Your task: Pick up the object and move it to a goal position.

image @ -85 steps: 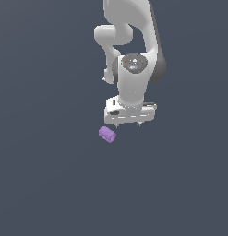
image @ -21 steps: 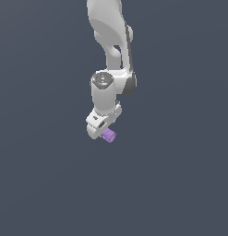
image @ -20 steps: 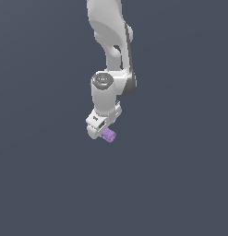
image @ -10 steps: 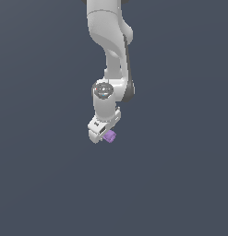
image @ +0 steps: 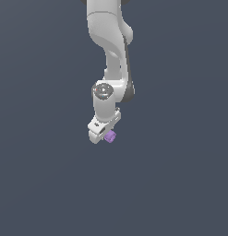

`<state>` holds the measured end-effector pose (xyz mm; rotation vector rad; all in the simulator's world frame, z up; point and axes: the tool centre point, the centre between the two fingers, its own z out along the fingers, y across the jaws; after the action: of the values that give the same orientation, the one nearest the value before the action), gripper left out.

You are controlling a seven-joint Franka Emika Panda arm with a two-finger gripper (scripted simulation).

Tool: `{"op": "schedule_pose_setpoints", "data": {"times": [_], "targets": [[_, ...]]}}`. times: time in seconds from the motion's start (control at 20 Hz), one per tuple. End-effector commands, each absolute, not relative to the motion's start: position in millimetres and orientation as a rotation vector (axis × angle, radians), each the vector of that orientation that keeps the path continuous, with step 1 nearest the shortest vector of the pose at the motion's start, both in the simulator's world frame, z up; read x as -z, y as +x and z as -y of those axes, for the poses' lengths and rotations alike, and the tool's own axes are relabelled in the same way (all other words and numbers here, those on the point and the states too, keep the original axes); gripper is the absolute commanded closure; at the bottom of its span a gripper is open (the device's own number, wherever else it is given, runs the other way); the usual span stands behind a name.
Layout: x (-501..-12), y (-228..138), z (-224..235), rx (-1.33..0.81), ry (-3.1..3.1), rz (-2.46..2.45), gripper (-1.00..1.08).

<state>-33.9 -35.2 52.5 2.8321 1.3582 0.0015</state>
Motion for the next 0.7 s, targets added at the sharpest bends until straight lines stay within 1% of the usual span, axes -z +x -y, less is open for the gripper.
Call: {"op": "schedule_pose_setpoints", "data": {"times": [0.0,0.2,0.35,0.5,0.65], "targets": [[-52,-34,35,0.0,2.833,-1.359,1.08],[-54,-32,35,-0.007,2.83,-1.355,1.08],[-61,-23,37,-0.038,2.823,-1.337,1.08],[-75,-6,41,-0.097,2.807,-1.304,1.08],[-97,18,46,-0.183,2.781,-1.252,1.08]]}}
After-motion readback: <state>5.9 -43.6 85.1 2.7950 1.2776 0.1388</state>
